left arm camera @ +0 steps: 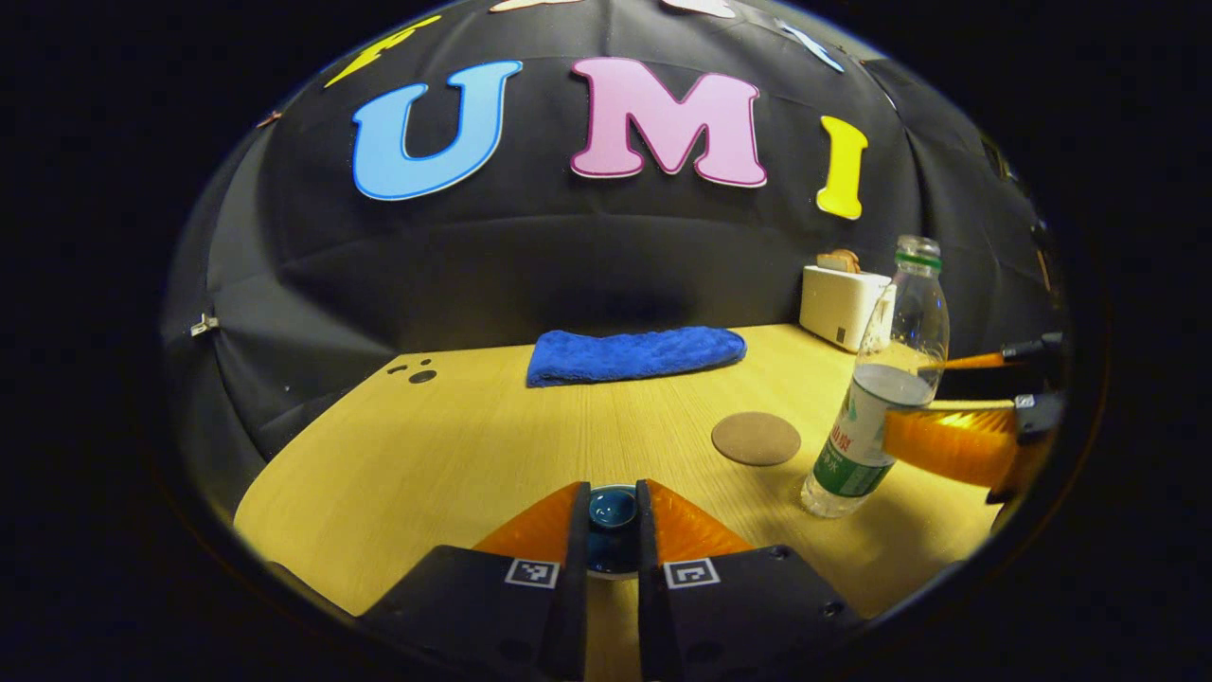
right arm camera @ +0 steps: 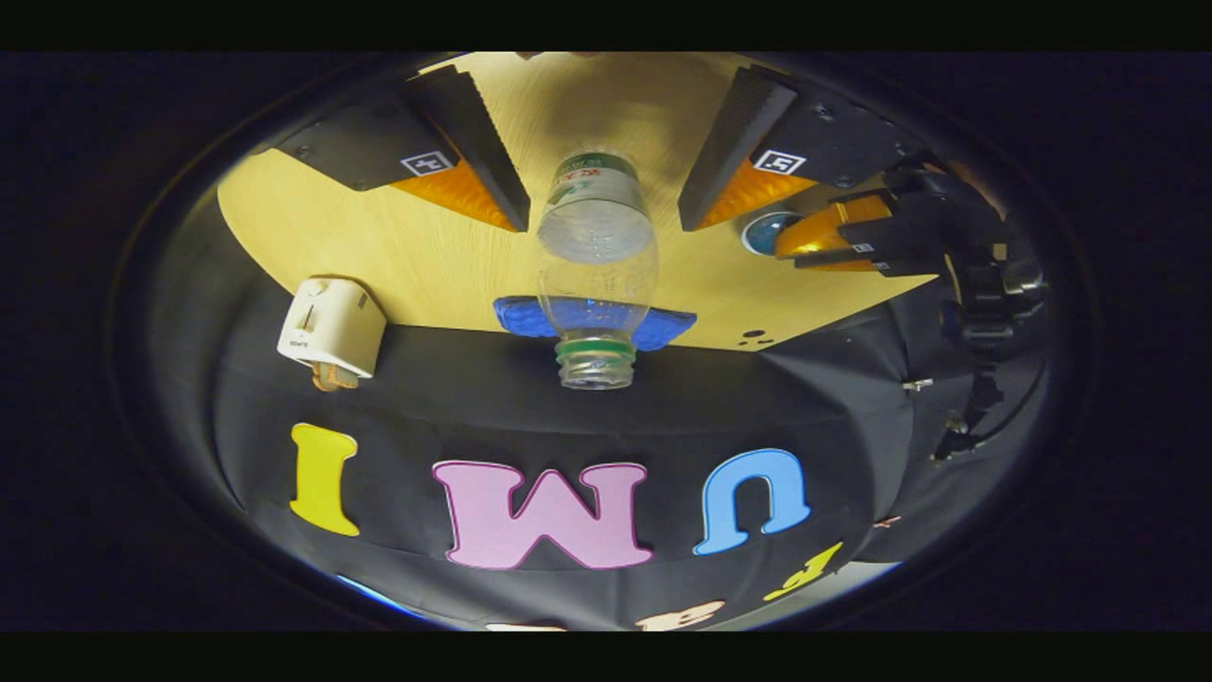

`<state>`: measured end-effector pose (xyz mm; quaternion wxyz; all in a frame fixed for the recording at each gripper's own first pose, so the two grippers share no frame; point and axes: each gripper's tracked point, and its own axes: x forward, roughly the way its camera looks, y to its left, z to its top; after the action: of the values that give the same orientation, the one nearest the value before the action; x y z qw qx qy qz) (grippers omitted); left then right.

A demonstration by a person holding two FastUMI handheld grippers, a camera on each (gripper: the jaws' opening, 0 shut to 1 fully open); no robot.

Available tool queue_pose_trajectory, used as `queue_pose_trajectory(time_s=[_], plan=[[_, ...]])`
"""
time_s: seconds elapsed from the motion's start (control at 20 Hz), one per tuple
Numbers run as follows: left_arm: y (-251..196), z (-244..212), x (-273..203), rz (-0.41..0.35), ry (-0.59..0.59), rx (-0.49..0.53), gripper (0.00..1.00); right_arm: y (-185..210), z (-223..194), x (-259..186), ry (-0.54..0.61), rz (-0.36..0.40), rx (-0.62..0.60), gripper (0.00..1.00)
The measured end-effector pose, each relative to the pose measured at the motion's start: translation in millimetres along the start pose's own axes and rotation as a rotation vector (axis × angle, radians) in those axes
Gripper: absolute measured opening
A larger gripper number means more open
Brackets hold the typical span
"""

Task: Open the teacup lid with one hand, grasp the water bottle and pour water into the teacup with the other hand; after pouring, place the water bottle on the coaster and then close the teacup lid.

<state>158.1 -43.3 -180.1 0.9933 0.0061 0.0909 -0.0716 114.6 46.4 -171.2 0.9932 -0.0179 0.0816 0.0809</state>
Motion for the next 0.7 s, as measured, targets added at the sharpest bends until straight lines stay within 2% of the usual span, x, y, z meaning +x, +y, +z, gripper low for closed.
queue_pose_trajectory(time_s=[0.2, 0.25, 0.3, 0.35, 0.55, 0.7], plan=[[13.1, 11.9, -11.7, 0.024, -0.029, -0.015, 0.25, -1.9, -1.3, 13.0, -0.012, -0.027, 0.019, 0.98], [17.0, 10.8, -13.4, 0.031, -0.031, -0.01, 0.22, -3.6, -1.8, 17.2, -0.016, -0.04, 0.021, 0.98], [20.0, 11.0, -16.2, 0.037, -0.032, -0.009, 0.29, -6.6, -1.0, 21.0, -0.019, -0.057, 0.023, 0.98], [22.6, 9.0, -17.9, 0.042, -0.031, -0.01, 0.25, -8.8, -0.7, 24.2, -0.02, -0.07, 0.031, 0.98], [29.3, -1.7, -23.0, 0.053, -0.01, -0.012, 0.25, -14.6, 5.5, 28.2, -0.044, -0.112, 0.046, 0.98], [32.0, -5.4, -25.9, 0.053, -0.005, -0.012, 0.26, -6.1, 3.3, 29.3, -0.042, -0.099, 0.029, 0.95]])
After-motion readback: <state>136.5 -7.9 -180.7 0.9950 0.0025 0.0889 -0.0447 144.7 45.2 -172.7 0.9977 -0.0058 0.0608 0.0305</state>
